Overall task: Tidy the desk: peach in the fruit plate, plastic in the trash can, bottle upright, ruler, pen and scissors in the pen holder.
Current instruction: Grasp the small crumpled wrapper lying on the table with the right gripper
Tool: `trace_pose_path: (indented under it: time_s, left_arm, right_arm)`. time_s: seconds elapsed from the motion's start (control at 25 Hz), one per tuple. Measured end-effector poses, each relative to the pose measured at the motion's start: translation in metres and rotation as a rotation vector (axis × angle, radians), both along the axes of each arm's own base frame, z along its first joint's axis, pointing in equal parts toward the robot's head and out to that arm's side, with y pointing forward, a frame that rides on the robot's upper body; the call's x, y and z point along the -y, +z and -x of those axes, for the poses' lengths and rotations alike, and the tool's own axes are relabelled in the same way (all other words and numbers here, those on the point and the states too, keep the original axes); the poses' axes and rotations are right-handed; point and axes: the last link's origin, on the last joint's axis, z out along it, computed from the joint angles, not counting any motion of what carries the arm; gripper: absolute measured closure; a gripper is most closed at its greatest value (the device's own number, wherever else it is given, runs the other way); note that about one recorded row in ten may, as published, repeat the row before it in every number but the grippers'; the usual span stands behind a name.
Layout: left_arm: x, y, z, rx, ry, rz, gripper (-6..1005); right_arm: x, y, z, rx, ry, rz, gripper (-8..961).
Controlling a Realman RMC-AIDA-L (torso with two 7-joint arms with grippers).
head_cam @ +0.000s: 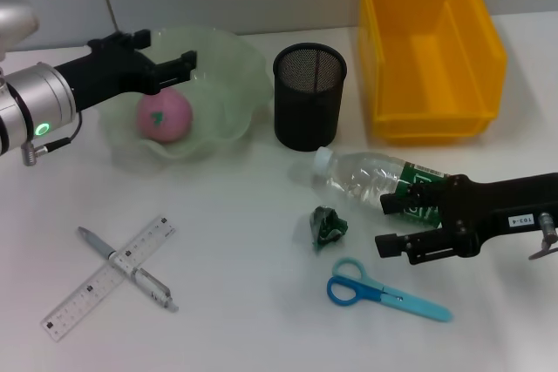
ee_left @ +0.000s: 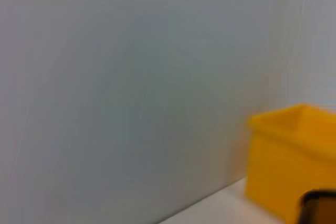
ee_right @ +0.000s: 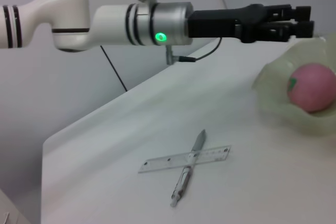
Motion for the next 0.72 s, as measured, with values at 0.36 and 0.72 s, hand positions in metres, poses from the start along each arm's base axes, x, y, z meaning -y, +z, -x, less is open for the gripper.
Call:
trace_pose_path:
  time_s: [0.36, 0.72]
  left_arm:
    - [0.051, 0.018, -0.03, 0.225, -0.219, 0.283, 159]
    - [0.095, 0.004, -0.019, 0.149, -0.252, 0.607, 159]
  right_arm:
    - [-0.003, 0.003, 0.004, -0.024, -0.001, -0.021, 143]
    - [-0.008, 0.009, 0.007, 0.006, 0.006, -0.079, 144]
